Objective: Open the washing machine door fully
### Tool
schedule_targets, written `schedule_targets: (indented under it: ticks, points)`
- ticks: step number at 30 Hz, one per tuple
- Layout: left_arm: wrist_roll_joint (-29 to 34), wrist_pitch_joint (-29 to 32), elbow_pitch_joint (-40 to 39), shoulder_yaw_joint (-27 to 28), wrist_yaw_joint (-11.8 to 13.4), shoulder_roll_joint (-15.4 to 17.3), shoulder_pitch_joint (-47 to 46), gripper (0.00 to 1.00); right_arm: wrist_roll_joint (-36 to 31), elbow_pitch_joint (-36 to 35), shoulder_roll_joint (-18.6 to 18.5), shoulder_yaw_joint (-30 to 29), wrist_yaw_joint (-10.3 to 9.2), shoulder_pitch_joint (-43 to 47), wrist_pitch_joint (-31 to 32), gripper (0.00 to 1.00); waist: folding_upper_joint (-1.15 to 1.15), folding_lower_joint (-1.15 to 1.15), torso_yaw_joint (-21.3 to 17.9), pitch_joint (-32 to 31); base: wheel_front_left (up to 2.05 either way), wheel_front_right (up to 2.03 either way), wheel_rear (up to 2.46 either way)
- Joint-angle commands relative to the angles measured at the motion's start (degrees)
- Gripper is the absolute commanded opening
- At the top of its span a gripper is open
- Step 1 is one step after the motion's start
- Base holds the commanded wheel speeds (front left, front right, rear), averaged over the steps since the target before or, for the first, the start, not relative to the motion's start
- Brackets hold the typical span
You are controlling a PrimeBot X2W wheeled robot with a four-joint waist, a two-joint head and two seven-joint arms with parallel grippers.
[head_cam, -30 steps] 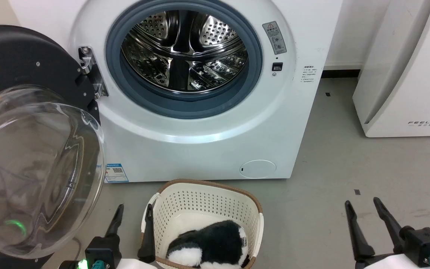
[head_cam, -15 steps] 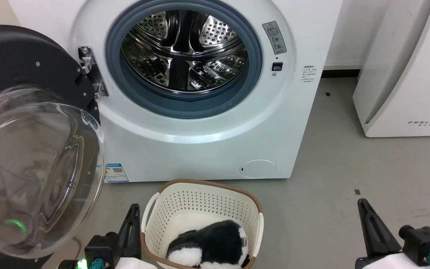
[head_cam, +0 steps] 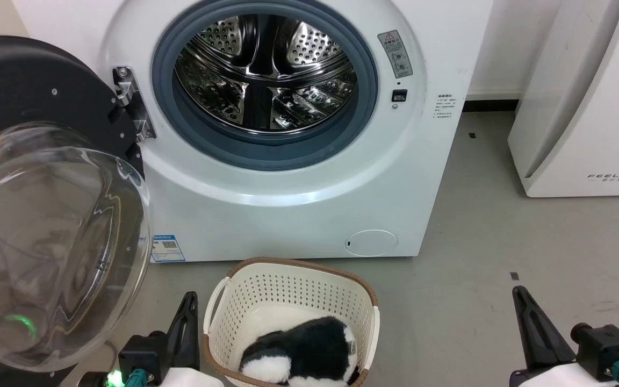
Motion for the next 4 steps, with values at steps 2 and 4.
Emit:
schedule_targets:
  ticks: [2, 4]
  points:
    - [0.75, 0.25, -0.33, 0.34, -0.33, -0.28, -0.75, 0.00, -0.63, 0.30, 0.04, 0.11, 0.02, -1.17, 0.18, 0.00, 0.00, 0.00, 0.02, 0.00, 0.00, 0.00, 0.00]
    - [0.92, 0.43, -0.41, 0.51, -0.46, -0.34, -0.81, 0.00, -0.72, 0.37, 0.04, 0.14, 0.02, -1.28, 0.23, 0.00, 0.00, 0.00, 0.04, 0.01, 0.00, 0.00, 0.00]
